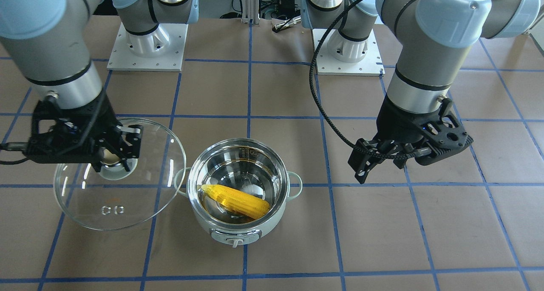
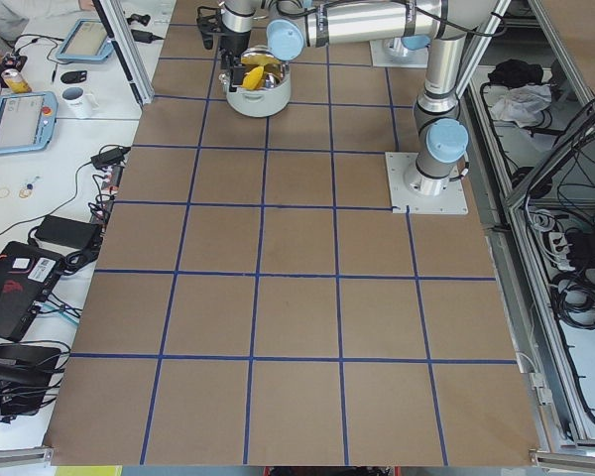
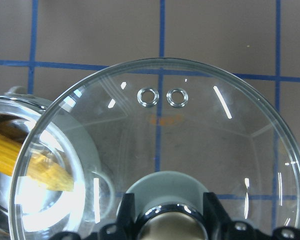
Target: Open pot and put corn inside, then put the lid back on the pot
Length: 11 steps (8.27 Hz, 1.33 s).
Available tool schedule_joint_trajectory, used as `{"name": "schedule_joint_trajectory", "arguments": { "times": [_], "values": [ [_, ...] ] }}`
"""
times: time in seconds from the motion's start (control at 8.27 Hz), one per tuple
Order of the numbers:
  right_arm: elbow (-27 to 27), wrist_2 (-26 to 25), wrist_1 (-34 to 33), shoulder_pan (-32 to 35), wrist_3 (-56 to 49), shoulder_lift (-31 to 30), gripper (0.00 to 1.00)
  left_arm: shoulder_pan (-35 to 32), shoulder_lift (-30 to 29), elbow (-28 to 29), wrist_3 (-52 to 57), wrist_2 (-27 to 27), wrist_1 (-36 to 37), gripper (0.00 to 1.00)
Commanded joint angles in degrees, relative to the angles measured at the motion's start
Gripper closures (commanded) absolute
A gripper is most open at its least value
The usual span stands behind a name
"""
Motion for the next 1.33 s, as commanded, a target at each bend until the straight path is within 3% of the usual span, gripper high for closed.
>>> {"name": "schedule_joint_trajectory", "arguments": {
  "times": [0.0,0.24,1.21],
  "values": [
    [-0.6,0.1,-4.0,8.5,12.0,4.0,0.91,1.1,3.7,-0.1,7.9,4.8,-8.3,0.00],
    [-0.5,0.0,-4.3,12.9,16.5,5.8,0.91,1.1,6.2,-0.1,11.9,5.0,-12.4,0.00],
    [-0.4,-0.1,-9.0,17.7,19.5,11.2,0.90,-0.2,6.3,-1.6,11.8,4.6,-13.2,0.00]
  ]
}}
